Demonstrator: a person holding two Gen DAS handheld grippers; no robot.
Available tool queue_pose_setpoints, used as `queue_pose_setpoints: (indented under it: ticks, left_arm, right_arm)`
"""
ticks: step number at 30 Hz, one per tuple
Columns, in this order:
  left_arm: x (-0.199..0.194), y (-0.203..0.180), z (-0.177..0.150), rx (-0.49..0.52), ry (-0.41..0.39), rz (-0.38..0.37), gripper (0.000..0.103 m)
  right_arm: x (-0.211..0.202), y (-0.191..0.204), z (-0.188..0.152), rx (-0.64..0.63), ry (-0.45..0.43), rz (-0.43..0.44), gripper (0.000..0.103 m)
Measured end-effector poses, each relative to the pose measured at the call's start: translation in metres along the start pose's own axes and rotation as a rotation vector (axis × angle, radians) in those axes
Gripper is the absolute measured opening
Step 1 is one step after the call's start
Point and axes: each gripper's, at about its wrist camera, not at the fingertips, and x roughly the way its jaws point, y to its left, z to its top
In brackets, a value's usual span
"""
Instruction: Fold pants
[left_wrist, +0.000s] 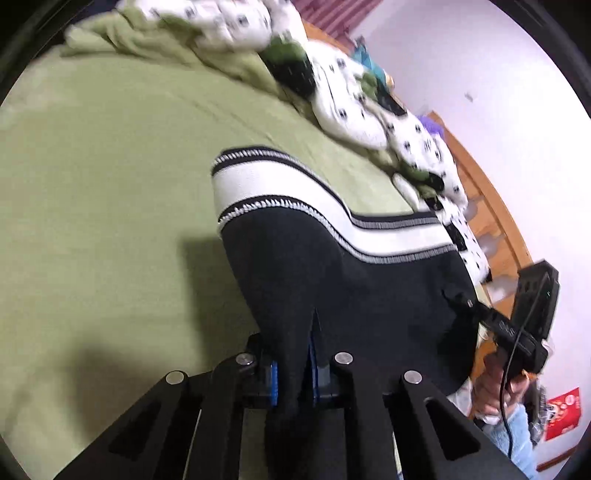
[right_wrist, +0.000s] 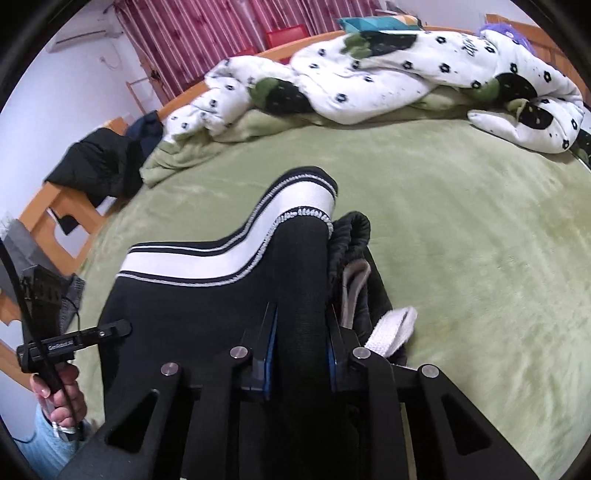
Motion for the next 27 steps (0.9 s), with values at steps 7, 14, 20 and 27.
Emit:
queue_pose_setpoints:
  ticks: [7,14,20,27]
  left_arm:
    - [-0.092,0.069,0.019,0.033,-0.060,0.245,0.012]
    - [-0.058,0.156,-0.002,-0.097,0.049,0.294,0.037]
    - [-0.064,0.140,-0.006,0.012,0.029,0.380,0.044]
    - [-0.080,0.141,-0.001,-0.003,-0.017,0.355,0.050]
  right_arm:
    - [0.043,0.108,-0.025,-0.013,0.008,0.218,0.020]
    - [0.106,0.096,-0.053,0.006,0.043,0.110,0.023]
    - [0.090,0.112,-0.038,-0.098,0.075,0.012,0.037]
    - [0.123,0.122,0.014,-0.086,0.036,-0.051,0.047]
